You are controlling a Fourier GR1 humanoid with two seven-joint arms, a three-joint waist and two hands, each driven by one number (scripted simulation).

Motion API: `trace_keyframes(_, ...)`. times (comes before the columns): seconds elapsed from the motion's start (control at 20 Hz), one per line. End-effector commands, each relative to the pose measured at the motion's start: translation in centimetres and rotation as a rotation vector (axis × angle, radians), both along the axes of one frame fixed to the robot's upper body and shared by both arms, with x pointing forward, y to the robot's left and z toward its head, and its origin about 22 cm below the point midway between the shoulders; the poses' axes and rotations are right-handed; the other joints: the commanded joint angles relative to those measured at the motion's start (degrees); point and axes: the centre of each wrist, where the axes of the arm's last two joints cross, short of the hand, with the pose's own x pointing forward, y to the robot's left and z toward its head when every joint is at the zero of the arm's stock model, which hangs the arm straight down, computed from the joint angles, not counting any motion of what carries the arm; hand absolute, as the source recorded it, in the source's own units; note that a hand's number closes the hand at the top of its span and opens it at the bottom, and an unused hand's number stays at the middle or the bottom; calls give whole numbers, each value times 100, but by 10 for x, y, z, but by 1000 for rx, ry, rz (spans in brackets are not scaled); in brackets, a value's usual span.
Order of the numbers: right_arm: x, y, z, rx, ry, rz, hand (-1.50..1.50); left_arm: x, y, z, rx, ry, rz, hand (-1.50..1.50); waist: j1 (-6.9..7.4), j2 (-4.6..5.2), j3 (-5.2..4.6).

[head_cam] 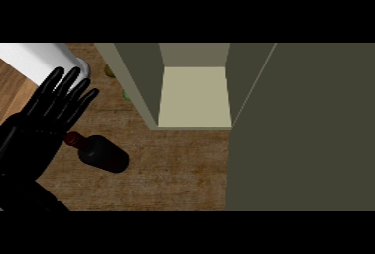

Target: Pick up the wine, place it into the cabinet and close the cabinet

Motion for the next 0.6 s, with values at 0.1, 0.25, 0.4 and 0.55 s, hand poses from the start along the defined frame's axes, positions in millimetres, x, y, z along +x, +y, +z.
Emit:
trace_keyframes(0.1,-3,-15,15,-4,-17,4,-150,3,24,-26,16,17,53,-150,-8,5,-1)
trace_keyframes(0.25,0,-8,23,-6,-21,-11,-150,-1,7,-44,52,15,74,-150,-8,6,-2)
trace_keyframes(0.4,-22,-4,20,-14,-5,-1,-150,-19,44,-22,48,21,93,-150,2,-7,0)
trace_keyframes(0.55,15,-6,5,13,-17,-26,-150,-7,41,-34,60,30,91,-150,9,3,0)
